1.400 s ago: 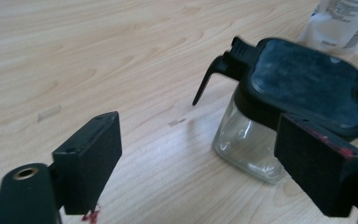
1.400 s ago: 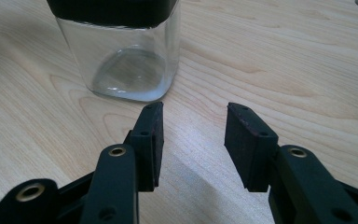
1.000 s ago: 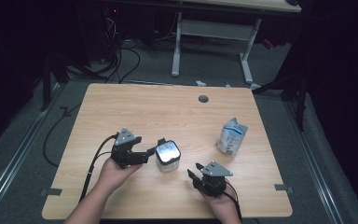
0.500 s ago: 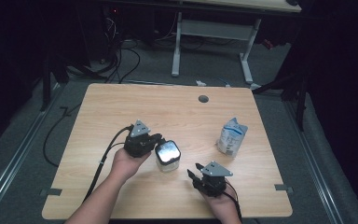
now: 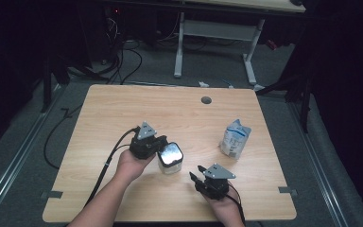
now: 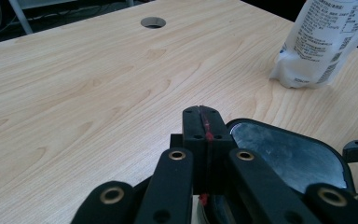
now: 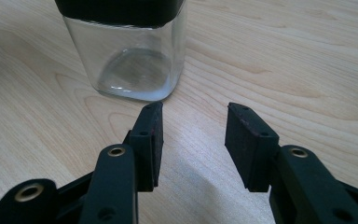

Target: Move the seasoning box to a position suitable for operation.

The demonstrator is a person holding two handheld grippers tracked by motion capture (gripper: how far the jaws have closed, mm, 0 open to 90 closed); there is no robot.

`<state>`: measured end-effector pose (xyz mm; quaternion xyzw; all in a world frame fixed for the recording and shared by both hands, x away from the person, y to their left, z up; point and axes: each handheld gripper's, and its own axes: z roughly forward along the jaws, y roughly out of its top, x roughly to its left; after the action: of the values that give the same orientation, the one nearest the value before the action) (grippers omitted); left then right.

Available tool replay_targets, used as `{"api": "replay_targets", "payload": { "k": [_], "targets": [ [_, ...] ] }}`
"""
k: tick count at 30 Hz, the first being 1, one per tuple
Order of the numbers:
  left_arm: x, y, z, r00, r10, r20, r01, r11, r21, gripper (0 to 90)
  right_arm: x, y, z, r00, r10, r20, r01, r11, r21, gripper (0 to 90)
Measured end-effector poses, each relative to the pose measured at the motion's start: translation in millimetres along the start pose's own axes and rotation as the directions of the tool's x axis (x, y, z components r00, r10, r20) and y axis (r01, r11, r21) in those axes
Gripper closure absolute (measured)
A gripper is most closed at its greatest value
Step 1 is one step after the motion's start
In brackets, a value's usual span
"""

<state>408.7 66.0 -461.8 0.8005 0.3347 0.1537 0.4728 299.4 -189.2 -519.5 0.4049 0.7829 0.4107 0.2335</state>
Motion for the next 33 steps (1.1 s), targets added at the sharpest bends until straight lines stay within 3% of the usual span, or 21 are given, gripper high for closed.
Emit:
{"api": "replay_targets", "payload": {
  "k": [4, 16, 33],
  "targets": [
    [0.6, -1.0, 0.4, 1.0, -0.004, 0.002, 0.004, 1.0, -0.009, 90.0, 1.3, 0.3, -0.1, 1.0, -0.001, -0.003, 0.001, 1.0, 0.002, 58.5],
    [3.3, -2.7, 1.3, 0.9996, -0.026, 0.003, 0.026, 0.9994, -0.021, 90.0, 7.8, 8.4, -3.7, 0.9995, -0.02, -0.026, 0.019, 0.999, -0.037, 80.6],
    [2.1, -4.9, 1.4, 0.9992, -0.039, 0.0, 0.039, 0.9985, -0.038, 90.0, 12.1, 15.2, -1.9, 0.9991, -0.021, -0.037, 0.018, 0.998, -0.068, 82.9]
  ]
}}
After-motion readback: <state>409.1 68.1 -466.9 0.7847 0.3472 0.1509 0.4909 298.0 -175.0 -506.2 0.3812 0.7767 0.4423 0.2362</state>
